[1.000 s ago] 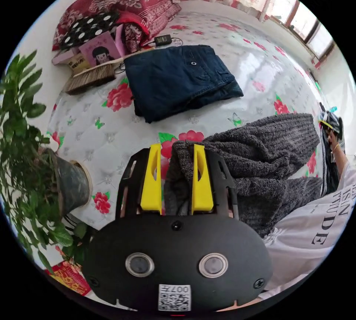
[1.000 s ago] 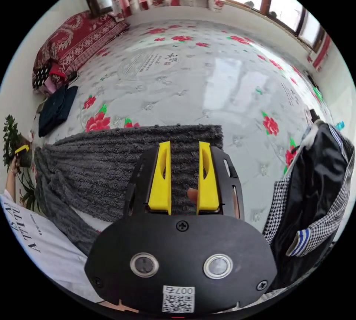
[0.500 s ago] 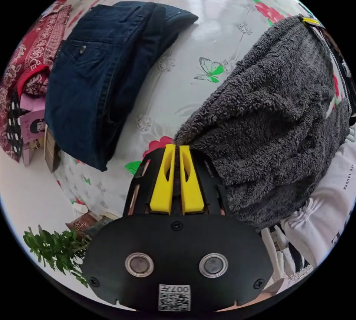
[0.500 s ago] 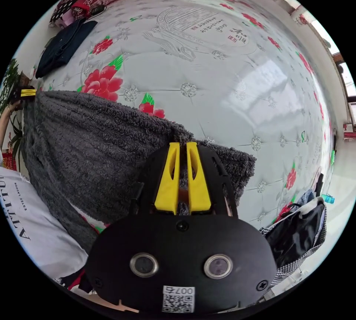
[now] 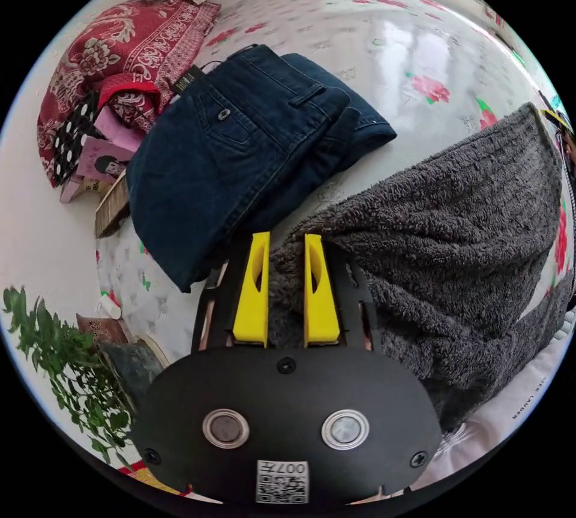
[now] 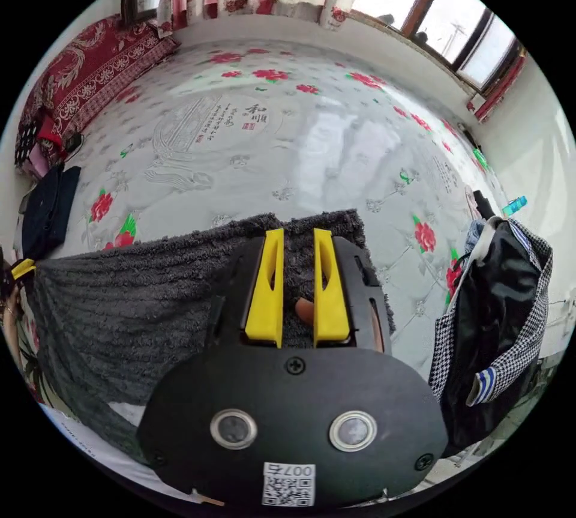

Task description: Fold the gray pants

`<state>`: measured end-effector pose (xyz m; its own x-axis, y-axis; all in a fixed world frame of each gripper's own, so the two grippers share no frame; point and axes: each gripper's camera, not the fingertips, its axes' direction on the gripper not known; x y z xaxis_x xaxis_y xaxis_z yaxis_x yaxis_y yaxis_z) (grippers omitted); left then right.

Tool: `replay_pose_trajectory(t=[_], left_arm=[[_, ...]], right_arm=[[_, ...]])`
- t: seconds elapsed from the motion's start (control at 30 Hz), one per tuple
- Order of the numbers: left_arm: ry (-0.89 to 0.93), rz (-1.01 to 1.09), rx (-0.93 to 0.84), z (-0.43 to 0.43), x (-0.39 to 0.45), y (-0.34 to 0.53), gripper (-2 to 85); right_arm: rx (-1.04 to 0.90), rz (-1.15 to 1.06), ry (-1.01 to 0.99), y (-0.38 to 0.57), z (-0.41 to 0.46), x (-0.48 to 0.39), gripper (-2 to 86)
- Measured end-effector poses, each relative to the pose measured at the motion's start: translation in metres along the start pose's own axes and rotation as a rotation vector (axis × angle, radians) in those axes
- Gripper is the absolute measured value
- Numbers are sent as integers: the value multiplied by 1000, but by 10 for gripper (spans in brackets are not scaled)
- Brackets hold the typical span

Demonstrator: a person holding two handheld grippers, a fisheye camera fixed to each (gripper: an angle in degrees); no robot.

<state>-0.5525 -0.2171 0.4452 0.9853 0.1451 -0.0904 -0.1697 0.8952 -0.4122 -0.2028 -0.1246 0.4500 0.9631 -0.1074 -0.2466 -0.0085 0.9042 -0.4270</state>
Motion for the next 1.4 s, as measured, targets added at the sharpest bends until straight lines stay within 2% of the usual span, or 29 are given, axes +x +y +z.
replay_pose_trajectory(t=[0.07, 0.13, 0.33, 0.43, 0.57, 0.63, 0.7, 0.77, 0.83, 0.97, 1.07, 1.17, 1.23, 1.27, 1.3, 1.4], left_arm=[[57, -78, 42, -17, -14, 35, 92], [51, -138, 66, -28, -22, 75, 87], [4, -207, -32, -25, -28, 185, 93], [89, -145, -13, -18, -22, 199, 104], [123, -5, -150, 28, 0, 193, 104], [129, -10, -144, 26, 0, 191, 70], [49, -38, -148, 16, -3, 196, 3], [13, 9, -103, 1, -3, 208, -4], [-27, 31, -75, -15, -10, 226, -7], [43, -138, -12, -36, -53, 277, -7], [86, -205, -75, -12, -74, 295, 0], [40, -143, -196, 9, -69, 292, 51], [-9, -129, -131, -9, -66, 293, 63], [1, -158, -38, -30, -69, 299, 56], [54, -192, 46, -47, -76, 306, 56], [207, -158, 124, -53, -82, 317, 89]], right_arm=[[104, 43, -118, 40, -38, 22, 59], [121, 41, -229, 75, -57, 30, 60], [-20, -26, -415, 203, -72, -3, 67], [-110, -102, -467, 253, -72, -33, 71], [-182, -142, -563, 286, -76, -54, 77], [-187, -148, -578, 293, -81, -55, 80], [-177, -159, -562, 300, -88, -53, 82], [-183, -158, -525, 311, -91, -46, 83], [-196, -147, -500, 321, -91, -39, 83], [-223, -97, -458, 345, -85, -20, 82], [-245, -67, -457, 360, -75, -11, 83], [-255, -54, -438, 371, -70, -4, 83], [-247, -44, -433, 376, -73, 1, 84], [-234, -34, -430, 380, -76, 6, 84], [-227, -30, -427, 381, -77, 8, 84], [-197, -6, -425, 390, -81, 19, 83]])
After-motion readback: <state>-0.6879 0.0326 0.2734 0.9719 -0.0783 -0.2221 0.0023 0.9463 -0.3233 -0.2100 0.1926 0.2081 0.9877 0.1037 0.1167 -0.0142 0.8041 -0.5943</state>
